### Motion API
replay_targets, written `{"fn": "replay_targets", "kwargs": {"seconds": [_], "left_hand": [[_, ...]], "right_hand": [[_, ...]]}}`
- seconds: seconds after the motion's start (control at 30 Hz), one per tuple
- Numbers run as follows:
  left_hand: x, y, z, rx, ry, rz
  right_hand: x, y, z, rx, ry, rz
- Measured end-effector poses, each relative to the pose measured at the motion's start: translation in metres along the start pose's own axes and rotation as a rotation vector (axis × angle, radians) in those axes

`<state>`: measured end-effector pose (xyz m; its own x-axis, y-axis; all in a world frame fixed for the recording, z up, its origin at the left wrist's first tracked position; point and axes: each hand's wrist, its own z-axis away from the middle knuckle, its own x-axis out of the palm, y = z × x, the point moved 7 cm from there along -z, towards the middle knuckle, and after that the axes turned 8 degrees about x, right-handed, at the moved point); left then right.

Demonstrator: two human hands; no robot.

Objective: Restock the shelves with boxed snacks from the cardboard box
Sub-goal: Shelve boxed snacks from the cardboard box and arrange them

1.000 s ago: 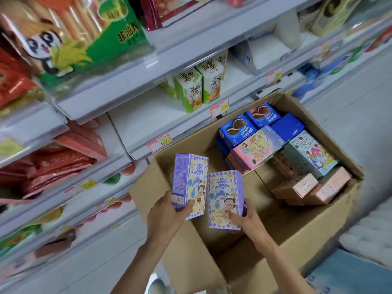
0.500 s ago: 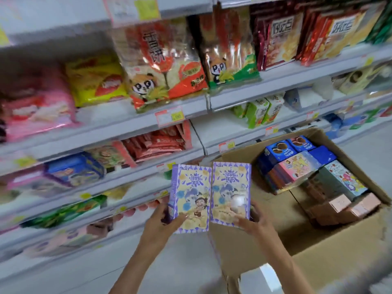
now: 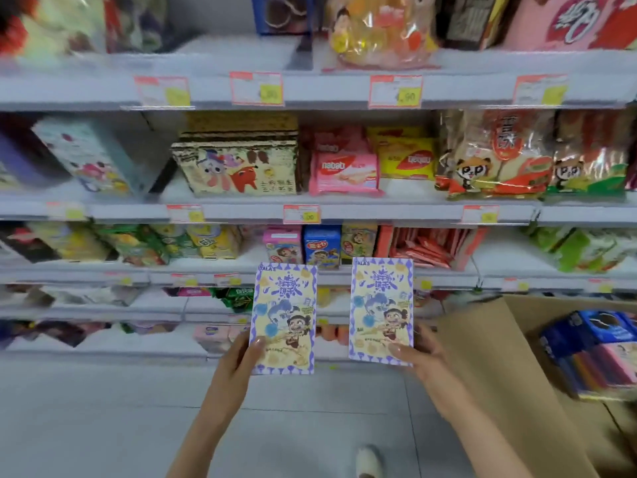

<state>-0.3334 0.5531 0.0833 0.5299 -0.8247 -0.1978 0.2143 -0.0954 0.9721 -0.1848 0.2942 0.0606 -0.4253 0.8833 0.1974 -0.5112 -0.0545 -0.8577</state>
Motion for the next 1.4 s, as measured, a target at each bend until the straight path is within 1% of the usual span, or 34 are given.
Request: {"fn": "replay_targets", "kwargs": {"seconds": [0.17, 0.33, 0.47, 0.63, 0.77, 0.9, 1.0, 1.17, 1.3, 1.4], "left_hand": [[-0.076, 0.002, 0.010, -0.003, 0.237, 0.069], [-0.156, -0.006, 0.001, 0.026, 0.372, 0.030], [-0.218, 0.001, -0.023, 0.050, 0.449, -0.006], [-0.296, -0.003, -0.067, 0.038, 0.523, -0.061], [-0.341, 0.000, -0.087, 0.077, 0.547, -0.082], [-0.388, 0.001, -0.105, 0.088, 0.537, -0.072], [-0.420, 0.000, -0.118, 0.099, 0.491, -0.078], [-0.473, 0.001, -0.146, 0.138, 0.412, -0.064], [-0.522, -0.006, -0.168, 0.102, 0.350, -0.065], [-0.551, -0.006, -0.184, 0.139, 0.278, -0.156]], "right_hand": [[0.083, -0.002, -0.028, 0.019, -0.108, 0.100], [0.169, -0.004, -0.065, 0.057, -0.217, 0.155], [0.237, -0.005, -0.100, 0.098, -0.291, 0.190], [0.325, -0.023, -0.129, 0.138, -0.409, 0.203], [0.377, -0.029, -0.140, 0.145, -0.472, 0.258], [0.426, -0.032, -0.149, 0.109, -0.513, 0.338], [0.457, -0.032, -0.156, 0.067, -0.493, 0.386], [0.509, -0.038, -0.161, -0.044, -0.394, 0.394], [0.544, -0.033, -0.162, -0.112, -0.274, 0.334], [0.567, -0.030, -0.158, -0.198, -0.148, 0.312]]}}
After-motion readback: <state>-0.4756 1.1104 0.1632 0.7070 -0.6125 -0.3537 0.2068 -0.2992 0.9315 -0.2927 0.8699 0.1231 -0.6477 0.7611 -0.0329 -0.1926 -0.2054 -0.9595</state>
